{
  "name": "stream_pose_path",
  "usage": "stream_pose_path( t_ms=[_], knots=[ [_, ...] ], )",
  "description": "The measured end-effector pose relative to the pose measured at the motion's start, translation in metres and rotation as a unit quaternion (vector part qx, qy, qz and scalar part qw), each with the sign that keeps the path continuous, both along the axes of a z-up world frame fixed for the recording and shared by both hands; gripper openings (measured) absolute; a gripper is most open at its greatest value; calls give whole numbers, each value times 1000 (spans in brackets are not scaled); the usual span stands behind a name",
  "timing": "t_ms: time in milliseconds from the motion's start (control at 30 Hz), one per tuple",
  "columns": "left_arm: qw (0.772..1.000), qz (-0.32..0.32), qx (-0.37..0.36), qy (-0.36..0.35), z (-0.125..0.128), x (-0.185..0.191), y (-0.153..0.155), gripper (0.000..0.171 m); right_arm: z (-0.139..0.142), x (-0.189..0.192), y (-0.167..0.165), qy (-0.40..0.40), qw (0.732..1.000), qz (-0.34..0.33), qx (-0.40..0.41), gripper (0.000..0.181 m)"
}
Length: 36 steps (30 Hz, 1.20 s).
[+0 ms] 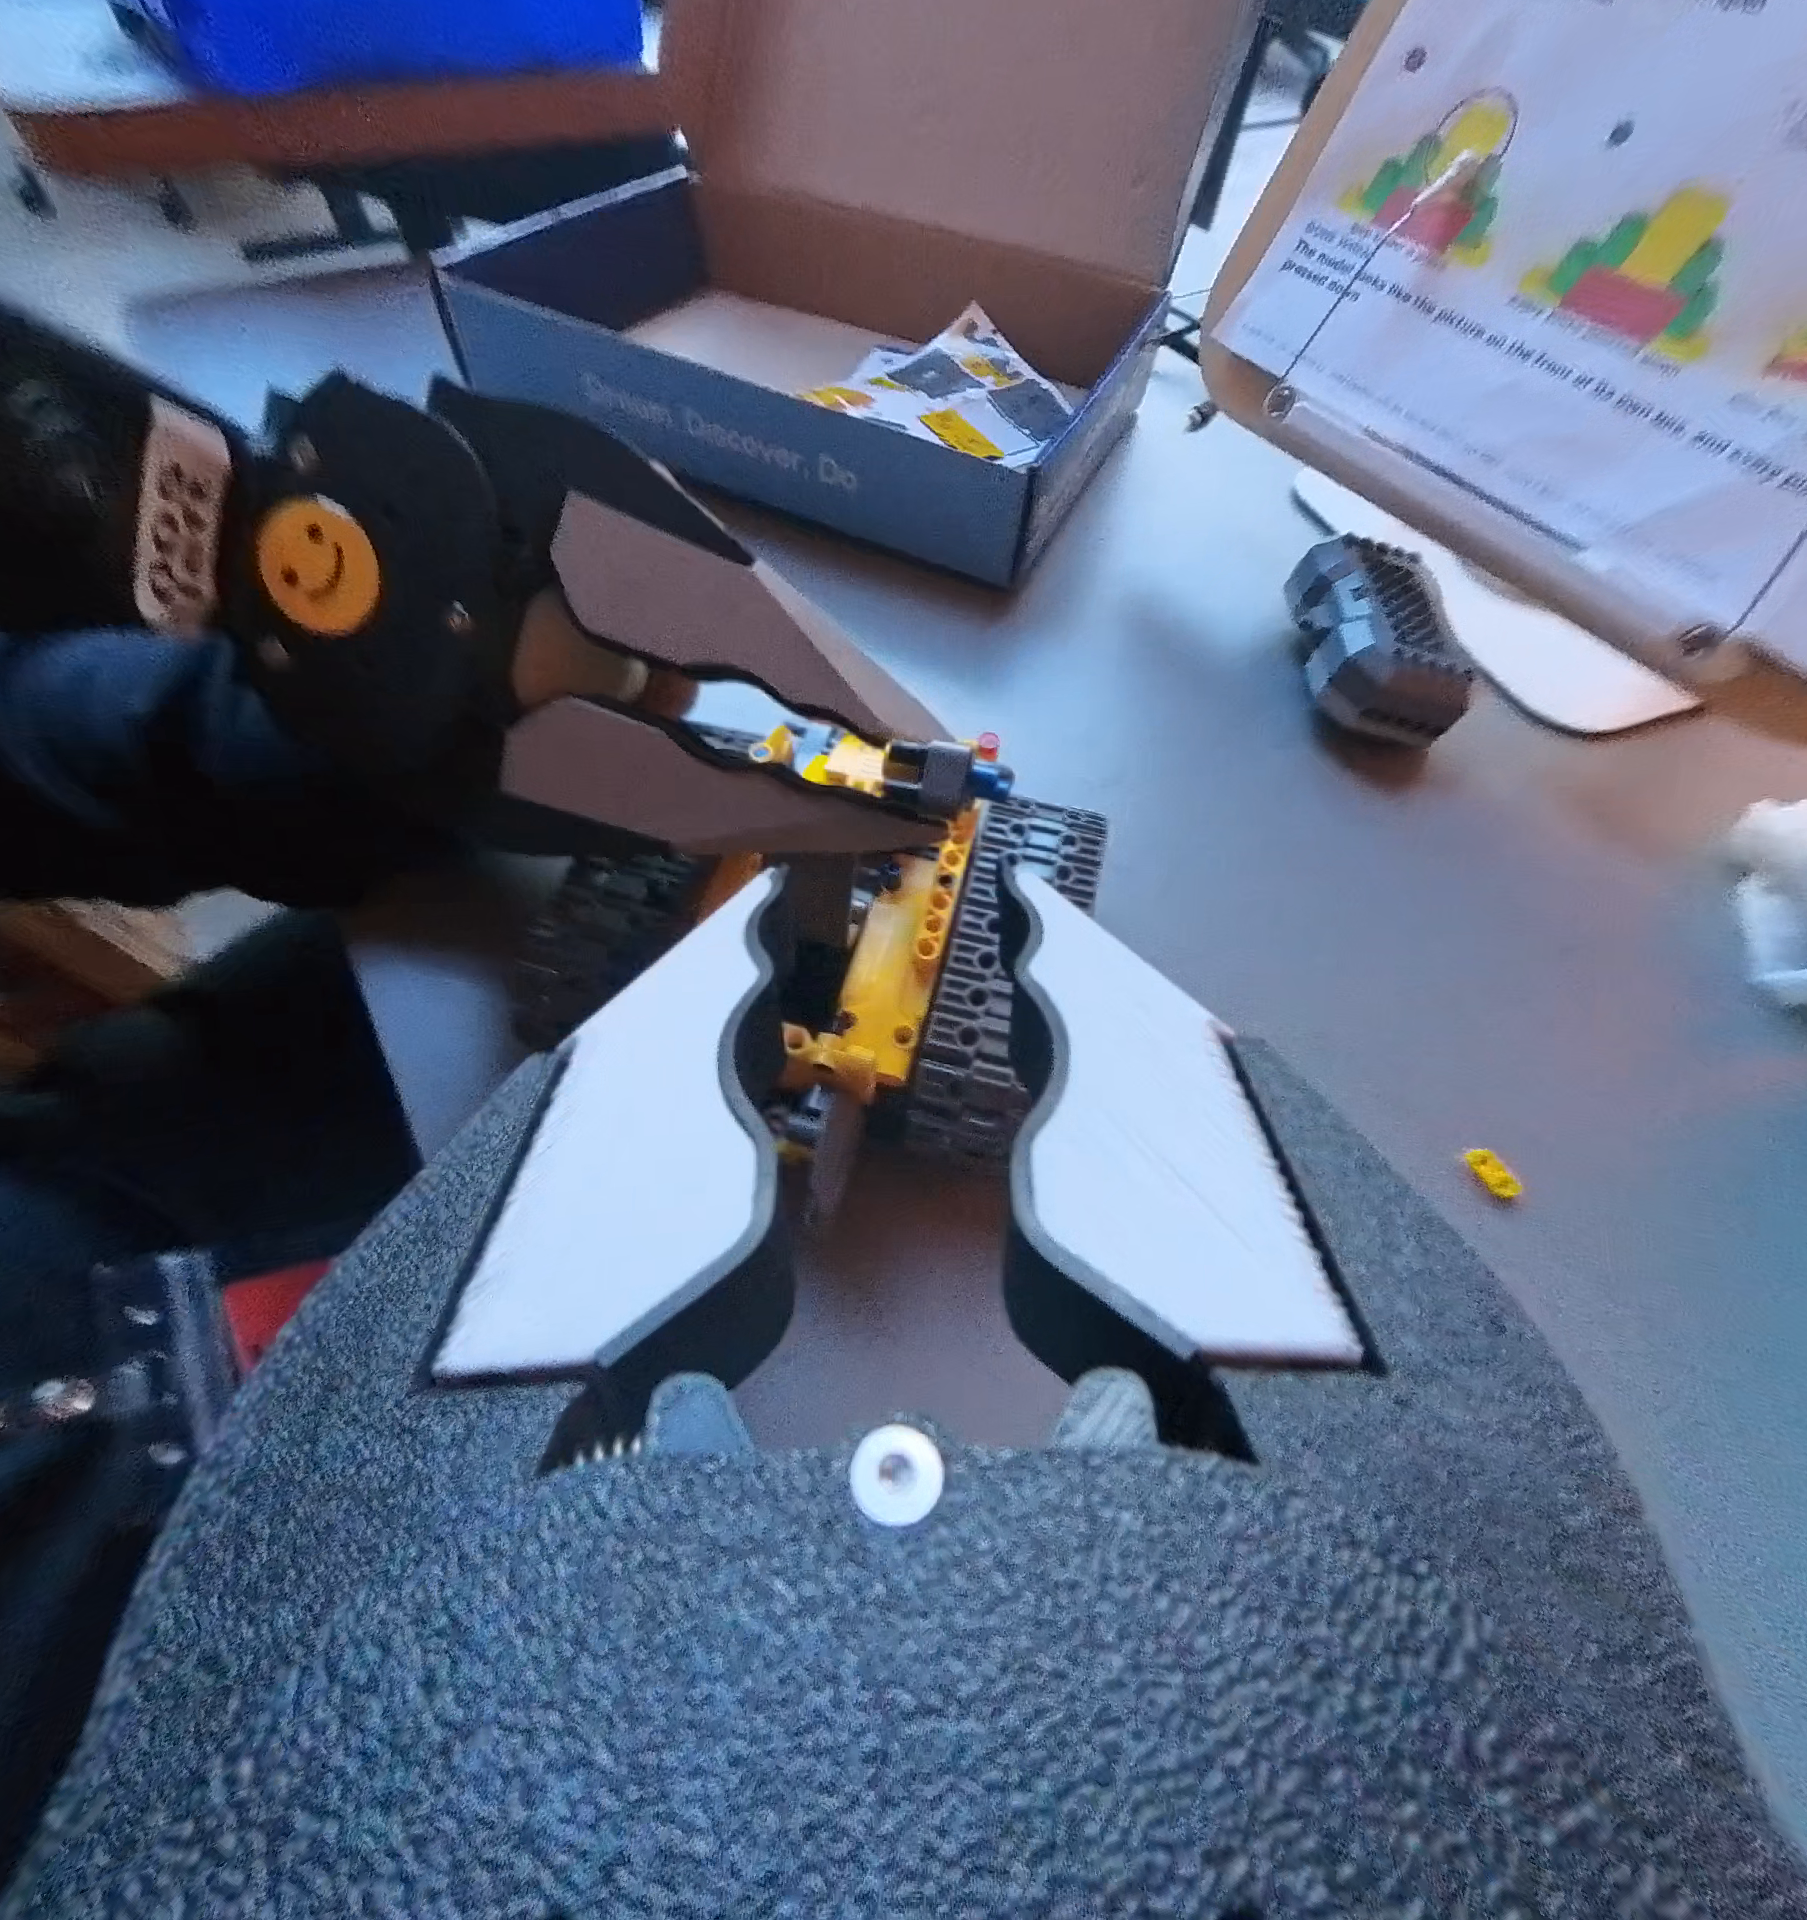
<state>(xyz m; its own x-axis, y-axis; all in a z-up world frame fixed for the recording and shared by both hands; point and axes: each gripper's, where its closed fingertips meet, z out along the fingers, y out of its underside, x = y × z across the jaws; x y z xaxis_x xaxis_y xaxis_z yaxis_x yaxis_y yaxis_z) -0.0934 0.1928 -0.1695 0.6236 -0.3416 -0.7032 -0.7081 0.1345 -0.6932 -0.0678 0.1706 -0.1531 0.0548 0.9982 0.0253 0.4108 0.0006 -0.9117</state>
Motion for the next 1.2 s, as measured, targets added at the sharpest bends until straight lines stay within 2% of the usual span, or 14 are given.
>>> stream_pose_path(
  t_ms=[67, 167, 200, 267, 367, 433, 533, 667, 833, 900, 1000, 1100, 1200],
  knots=[
    [1000, -5, -6, 0, -1, 2, -1, 7, 1, -3, 3, 7, 999, -9, -32, 39],
    [998, -34, -43, -13, -4, 9, -3, 8, 1, -12, 2, 11, 999, -3, -35, 42],
    [997, -41, -55, -16, -5, 10, -4, 8, 0, -15, 2, 8, 1000, 0, -25, 39],
    [995, -52, -80, -18, -7, 10, -5, 9, -3, -17, 5, 7, 1000, -11, 23, 15],
    [982, -92, -158, -36, -14, 14, -16, 23, -9, -11, 5, 3, 997, -14, 74, 15],
    [975, -112, -185, -50, -11, 11, -26, 30, -18, -3, 3, -3, 996, -14, 89, 15],
    [967, -140, -204, -65, 0, 4, -36, 28, -37, 6, 1, -19, 993, -13, 113, 16],
    [962, -124, -239, -45, 1, -8, -21, 26, -48, 13, 0, -21, 992, -19, 121, 19],
    [930, -174, -324, -6, -16, -2, -2, 20, -49, 19, -1, 3, 999, -22, 47, 33],
    [907, -216, -360, -25, -16, 5, 1, 20, -49, 22, 0, 17, 1000, -19, -8, 33],
    [869, -257, -417, -69, -17, 10, -1, 24, -47, 25, -3, 32, 990, -2, -135, 32],
    [865, -275, -414, -72, -22, 9, -2, 24, -41, 26, -8, 47, 976, 28, -212, 34],
    [858, -292, -416, -82, -31, 8, -4, 21, -43, 23, -5, 37, 976, 33, -213, 35]
  ],
)
